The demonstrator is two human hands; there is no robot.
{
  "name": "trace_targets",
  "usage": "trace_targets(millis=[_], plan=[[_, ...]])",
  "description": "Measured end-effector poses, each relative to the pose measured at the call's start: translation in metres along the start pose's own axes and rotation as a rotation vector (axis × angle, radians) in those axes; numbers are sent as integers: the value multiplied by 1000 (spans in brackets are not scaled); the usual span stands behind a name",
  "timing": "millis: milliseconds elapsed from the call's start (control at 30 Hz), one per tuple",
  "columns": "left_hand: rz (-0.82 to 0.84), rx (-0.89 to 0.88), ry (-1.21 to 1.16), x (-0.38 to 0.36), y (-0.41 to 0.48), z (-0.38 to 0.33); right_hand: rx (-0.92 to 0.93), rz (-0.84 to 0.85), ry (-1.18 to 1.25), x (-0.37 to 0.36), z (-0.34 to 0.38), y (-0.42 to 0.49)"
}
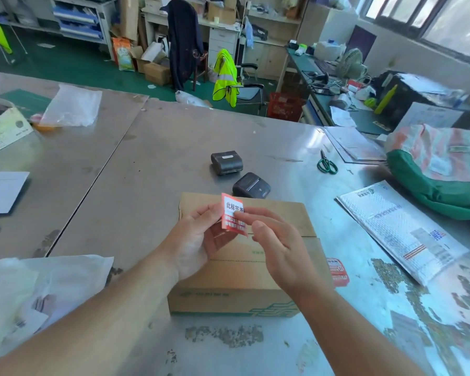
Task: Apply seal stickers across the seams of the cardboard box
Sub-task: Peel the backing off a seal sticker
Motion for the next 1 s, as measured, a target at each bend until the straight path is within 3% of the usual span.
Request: trace_targets(millis=[267,1000], plan=[[39,-10,21,0,23,4,9,11,103,4,-6,19],[-31,-98,65,-27,65,12,161,108,-20,39,-25,55]])
Point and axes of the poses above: each hand's wrist, its own y-axis towards the middle knuckle, its own x-axis out of the back of the hand, z = x × y, the point moved 2 cm from there along y, towards the middle knuckle, and after that the axes turned 5 degrees about -z, right-handed, at the moved point
